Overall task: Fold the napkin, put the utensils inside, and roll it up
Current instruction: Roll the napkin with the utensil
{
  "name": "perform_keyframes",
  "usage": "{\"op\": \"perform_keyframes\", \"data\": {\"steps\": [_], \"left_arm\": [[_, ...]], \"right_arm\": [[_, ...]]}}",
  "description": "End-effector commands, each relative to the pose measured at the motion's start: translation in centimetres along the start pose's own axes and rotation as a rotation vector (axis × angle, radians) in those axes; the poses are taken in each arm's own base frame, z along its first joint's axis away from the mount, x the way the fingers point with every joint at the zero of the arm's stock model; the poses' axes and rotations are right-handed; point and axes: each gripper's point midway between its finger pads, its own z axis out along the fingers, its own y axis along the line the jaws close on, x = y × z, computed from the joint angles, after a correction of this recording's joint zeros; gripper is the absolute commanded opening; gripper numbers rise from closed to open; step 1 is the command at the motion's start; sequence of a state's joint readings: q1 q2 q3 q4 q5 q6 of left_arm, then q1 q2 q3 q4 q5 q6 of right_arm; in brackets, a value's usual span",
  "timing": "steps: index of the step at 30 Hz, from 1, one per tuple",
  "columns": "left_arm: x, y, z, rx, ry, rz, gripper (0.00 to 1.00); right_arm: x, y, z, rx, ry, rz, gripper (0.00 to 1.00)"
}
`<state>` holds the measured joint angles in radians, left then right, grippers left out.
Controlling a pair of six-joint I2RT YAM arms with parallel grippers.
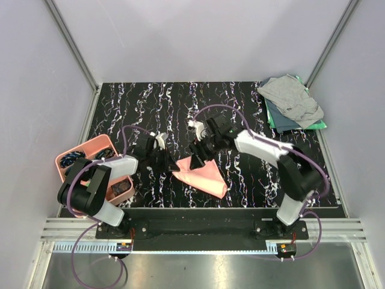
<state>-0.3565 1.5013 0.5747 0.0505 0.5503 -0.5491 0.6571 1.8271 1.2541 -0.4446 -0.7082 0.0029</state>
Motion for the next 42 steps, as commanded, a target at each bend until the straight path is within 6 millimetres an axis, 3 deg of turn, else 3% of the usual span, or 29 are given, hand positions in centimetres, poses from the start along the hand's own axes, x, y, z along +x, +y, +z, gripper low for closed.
{"op": "perform_keyframes", "data": {"steps": [1,2,3,5,7,16,22,23,27,28,30,31,35,42], "left_arm": [[0.2,0.2,0.2,-0.032,0.061,-0.017,0.09],[0.6,0.3,0.1,-0.041,0.087,-0.034,0.09],[0.4,0.2,0.2,-0.042,0.099,-0.041,0.09],[0.7,0.1,0.2,-0.046,0.126,-0.058,0.09],[0.6,0.0,0.1,-0.052,0.136,-0.062,0.09],[0.3,-0.2,-0.1,-0.061,0.152,-0.057,0.09],[0.1,-0.5,-0.2,-0.055,0.148,-0.050,0.12],[0.0,-0.6,-0.3,-0.051,0.144,-0.048,0.14],[-0.7,-1.0,-0.7,-0.054,0.111,-0.040,0.34],[-1.0,-1.1,-0.9,-0.055,0.102,-0.040,0.46],[-1.8,-1.3,-1.4,-0.060,0.065,-0.038,0.57],[-2.2,-1.5,-1.8,-0.056,0.043,-0.031,0.67],[-2.5,-1.4,-2.7,-0.064,-0.020,-0.033,0.75],[-3.0,-2.0,-3.1,-0.012,-0.106,0.012,0.77]], "right_arm": [[0.3,0.3,-0.2,0.314,-0.070,-0.318,0.76],[-0.5,0.8,-0.4,0.358,-0.120,-0.378,0.77],[0.6,-0.3,-0.3,0.449,-0.112,-0.410,0.79],[0.5,1.0,0.4,0.477,-0.152,-0.481,0.81],[1.2,0.5,0.7,0.532,-0.146,-0.503,0.82],[4.1,0.2,4.2,0.508,-0.028,-0.559,0.82],[6.1,-0.6,5.7,0.484,0.066,-0.509,0.73],[6.2,-0.8,5.7,0.487,0.073,-0.495,0.65],[7.3,-0.4,6.2,0.416,0.112,-0.434,0.47],[7.3,-0.8,6.0,0.406,0.117,-0.412,0.45],[7.7,-0.4,6.2,0.341,0.124,-0.365,0.41],[7.7,-1.0,5.9,0.327,0.124,-0.322,0.40],[7.7,-0.3,5.6,0.164,0.126,-0.218,0.39],[6.7,0.7,4.8,-0.116,0.104,-0.063,0.37]]}}
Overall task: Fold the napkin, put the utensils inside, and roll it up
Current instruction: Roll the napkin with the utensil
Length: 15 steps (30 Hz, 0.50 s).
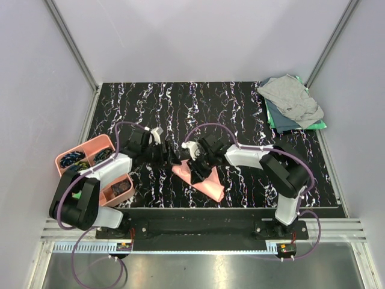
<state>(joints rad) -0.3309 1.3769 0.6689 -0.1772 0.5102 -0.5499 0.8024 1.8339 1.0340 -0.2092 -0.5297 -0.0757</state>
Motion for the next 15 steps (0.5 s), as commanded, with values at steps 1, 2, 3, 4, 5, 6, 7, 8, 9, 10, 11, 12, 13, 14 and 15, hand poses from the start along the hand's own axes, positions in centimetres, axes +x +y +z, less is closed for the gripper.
{"op": "perform_keyframes", "data": {"steps": [1,2,3,4,5,6,7,8,9,10,11,12,13,14,15], "left_arm": [[-1.1,-0.5,0.0,0.043,-0.077,0.034,0.76],[-1.0,-0.4,0.1,0.046,-0.078,0.034,0.76],[-1.2,-0.6,0.2,0.054,-0.089,0.041,0.75],[-1.2,-0.5,0.3,0.057,-0.091,0.042,0.75],[-1.3,-0.5,0.4,0.060,-0.096,0.045,0.74],[-1.6,-0.7,0.4,0.069,-0.110,0.054,0.72],[-1.7,-0.7,0.5,0.071,-0.113,0.055,0.71],[-1.9,-0.7,0.6,0.074,-0.119,0.059,0.71],[-2.0,-0.7,0.8,0.080,-0.125,0.063,0.68],[-2.1,-0.7,0.9,0.082,-0.125,0.064,0.68],[-2.3,-0.8,1.1,0.087,-0.133,0.068,0.67],[-2.2,-0.6,1.4,0.090,-0.123,0.063,0.65],[-2.2,-0.7,1.5,0.097,-0.119,0.059,0.62],[-2.2,-0.9,1.6,0.109,-0.115,0.061,0.60],[-1.8,-0.9,1.9,0.118,-0.096,0.055,0.58]], "right_arm": [[0.8,1.8,-0.2,-0.252,0.036,0.135,0.37],[0.6,2.1,-0.4,-0.289,0.030,0.148,0.36],[0.6,1.7,-0.6,-0.302,0.024,0.166,0.36],[0.8,1.5,-0.4,-0.318,0.028,0.183,0.36],[0.6,1.6,-0.6,-0.349,0.024,0.194,0.36],[0.8,1.4,-0.4,-0.365,0.030,0.211,0.36],[0.5,1.3,-0.6,-0.388,0.020,0.221,0.36],[0.5,1.3,-0.6,-0.402,0.019,0.227,0.36],[0.8,1.0,-0.4,-0.411,0.026,0.247,0.36],[0.5,1.1,-0.4,-0.426,0.021,0.250,0.36],[0.6,1.0,-0.4,-0.434,0.021,0.256,0.36],[0.7,1.0,-0.3,-0.443,0.025,0.264,0.36],[0.7,0.8,-0.3,-0.444,0.023,0.269,0.36],[0.7,0.6,-0.3,-0.441,0.022,0.272,0.36],[0.7,0.4,-0.3,-0.437,0.020,0.274,0.36]]}}
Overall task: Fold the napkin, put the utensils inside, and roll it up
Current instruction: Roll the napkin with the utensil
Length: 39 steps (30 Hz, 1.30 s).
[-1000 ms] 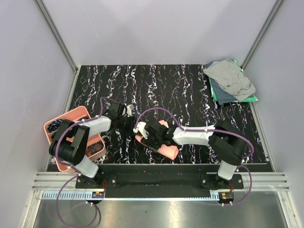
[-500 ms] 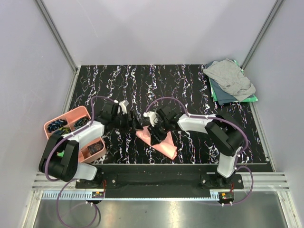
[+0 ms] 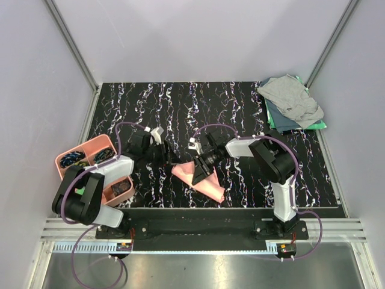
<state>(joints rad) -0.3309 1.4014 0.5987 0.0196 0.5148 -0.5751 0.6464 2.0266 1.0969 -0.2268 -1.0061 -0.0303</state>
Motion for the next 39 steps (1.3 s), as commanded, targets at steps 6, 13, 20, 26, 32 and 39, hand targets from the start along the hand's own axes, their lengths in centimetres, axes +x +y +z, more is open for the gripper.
{"op": "perform_keyframes", "data": {"steps": [6,13,20,26,32,39], "left_arm": [[1.1,-0.6,1.3,0.095,0.046,0.006,0.40],[2.6,0.4,1.9,0.076,0.091,-0.021,0.24],[3.2,1.8,2.4,-0.002,0.142,-0.067,0.04],[3.2,1.9,2.4,-0.031,0.182,-0.077,0.03],[3.4,1.9,2.4,-0.045,0.216,-0.095,0.03],[3.3,1.8,2.3,-0.051,0.228,-0.104,0.03]], "right_arm": [[-0.5,-0.6,-0.6,-0.025,-0.009,0.035,0.37],[-0.6,-1.1,-0.6,-0.002,-0.012,0.042,0.41],[-2.4,-0.3,-2.2,0.096,-0.061,-0.003,0.65],[-4.8,1.8,-5.2,0.264,-0.156,-0.097,0.73],[-4.3,2.9,-5.5,0.653,-0.164,-0.374,0.77],[-3.1,2.7,-4.9,0.934,-0.159,-0.545,0.78]]}}
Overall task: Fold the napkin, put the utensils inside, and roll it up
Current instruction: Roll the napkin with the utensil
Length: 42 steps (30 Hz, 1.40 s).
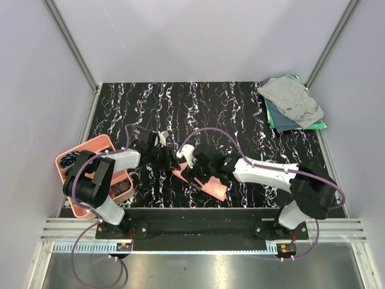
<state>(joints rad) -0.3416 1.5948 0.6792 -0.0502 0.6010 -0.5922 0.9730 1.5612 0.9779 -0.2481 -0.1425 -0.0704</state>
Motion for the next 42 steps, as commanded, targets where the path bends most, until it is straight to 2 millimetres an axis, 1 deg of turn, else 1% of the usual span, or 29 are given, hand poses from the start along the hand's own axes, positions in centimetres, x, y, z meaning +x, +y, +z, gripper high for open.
{"op": "perform_keyframes", "data": {"steps": [1,2,5,7,8,11,13,14,18,19,21,22,24,25,26,27,28,29,30,31,33,34,35,36,37,38,39,41,42], "left_arm": [[0.6,0.8,0.2,-0.041,0.043,0.000,0.03],[0.6,0.8,0.2,-0.041,0.044,0.000,0.03],[0.6,0.7,0.1,-0.042,0.047,-0.001,0.03],[0.5,0.7,0.2,-0.043,0.046,0.000,0.03],[0.5,0.7,0.1,-0.043,0.048,-0.001,0.03],[0.6,0.7,0.1,-0.043,0.048,0.004,0.03],[0.6,0.6,0.0,-0.041,0.047,0.003,0.05],[0.5,0.5,0.0,-0.037,0.045,0.007,0.06],[0.2,0.2,-0.3,-0.034,0.031,0.014,0.22],[-0.1,-0.1,-0.6,-0.032,0.014,0.022,0.32],[-0.4,-0.3,-1.0,-0.040,-0.006,0.031,0.42],[-0.7,-0.6,-1.5,-0.038,-0.027,0.039,0.53],[-1.6,-0.9,-2.4,-0.047,-0.076,0.053,0.62],[-1.8,-0.8,-2.7,-0.054,-0.093,0.055,0.68],[-2.1,-0.7,-3.1,-0.064,-0.113,0.051,0.70],[-2.6,-0.8,-3.7,-0.072,-0.149,0.060,0.71],[-2.6,-0.6,-3.9,-0.081,-0.161,0.060,0.72],[-2.8,-0.5,-4.2,-0.086,-0.179,0.067,0.73],[-3.0,-0.7,-4.7,-0.088,-0.204,0.082,0.73],[-2.8,-0.5,-4.7,-0.091,-0.208,0.085,0.73],[-3.0,-1.1,-5.1,-0.062,-0.234,0.111,0.73],[-2.6,-1.0,-5.0,-0.053,-0.232,0.111,0.72],[-2.7,-1.2,-5.0,-0.035,-0.248,0.121,0.72],[-2.6,-1.5,-5.1,-0.016,-0.253,0.128,0.71],[-2.2,-1.3,-4.9,-0.011,-0.246,0.126,0.70],[-2.4,-1.6,-4.9,0.008,-0.260,0.134,0.70],[-2.1,-1.8,-4.9,0.025,-0.254,0.140,0.68],[-2.3,-2.2,-4.9,0.056,-0.276,0.159,0.68],[-2.1,-2.1,-4.8,0.061,-0.274,0.157,0.67]], "right_arm": [[0.7,-2.4,0.1,0.259,0.002,-0.125,0.78],[0.8,-1.8,0.3,0.266,0.006,-0.156,0.78],[1.7,-1.3,1.4,0.267,0.045,-0.206,0.77],[2.4,-0.7,2.1,0.248,0.071,-0.224,0.74],[2.6,-0.6,2.3,0.239,0.077,-0.223,0.69],[3.8,-1.1,3.1,0.260,0.117,-0.219,0.61],[4.6,-1.4,3.5,0.277,0.147,-0.211,0.59],[4.6,-1.6,3.6,0.288,0.150,-0.205,0.58],[4.7,-1.7,4.0,0.244,0.160,-0.141,0.53],[5.1,-1.6,4.1,0.220,0.173,-0.121,0.51],[5.3,-0.8,4.4,0.126,0.186,-0.080,0.47],[5.4,-0.5,4.3,0.098,0.190,-0.072,0.43],[5.3,0.7,4.1,-0.014,0.184,-0.037,0.39],[5.3,1.8,4.0,-0.093,0.181,-0.018,0.38],[5.1,1.5,3.8,-0.117,0.174,0.010,0.37],[5.4,1.4,3.8,-0.149,0.179,0.037,0.36],[5.2,2.4,3.5,-0.238,0.172,0.070,0.36],[5.2,2.4,3.5,-0.273,0.171,0.098,0.36],[5.4,1.4,3.6,-0.292,0.173,0.150,0.36],[5.0,2.0,3.4,-0.353,0.167,0.180,0.36],[5.3,1.3,3.6,-0.393,0.172,0.230,0.36],[5.0,1.6,3.4,-0.438,0.164,0.250,0.36],[4.8,1.5,3.4,-0.460,0.157,0.262,0.36],[4.9,0.9,3.5,-0.472,0.156,0.292,0.35],[4.4,1.1,3.3,-0.523,0.143,0.308,0.36],[4.2,1.0,3.3,-0.543,0.138,0.325,0.36],[4.6,0.7,3.5,-0.558,0.149,0.358,0.36],[3.8,0.3,3.2,-0.629,0.122,0.399,0.36],[4.1,0.2,3.4,-0.650,0.131,0.425,0.36]]}}
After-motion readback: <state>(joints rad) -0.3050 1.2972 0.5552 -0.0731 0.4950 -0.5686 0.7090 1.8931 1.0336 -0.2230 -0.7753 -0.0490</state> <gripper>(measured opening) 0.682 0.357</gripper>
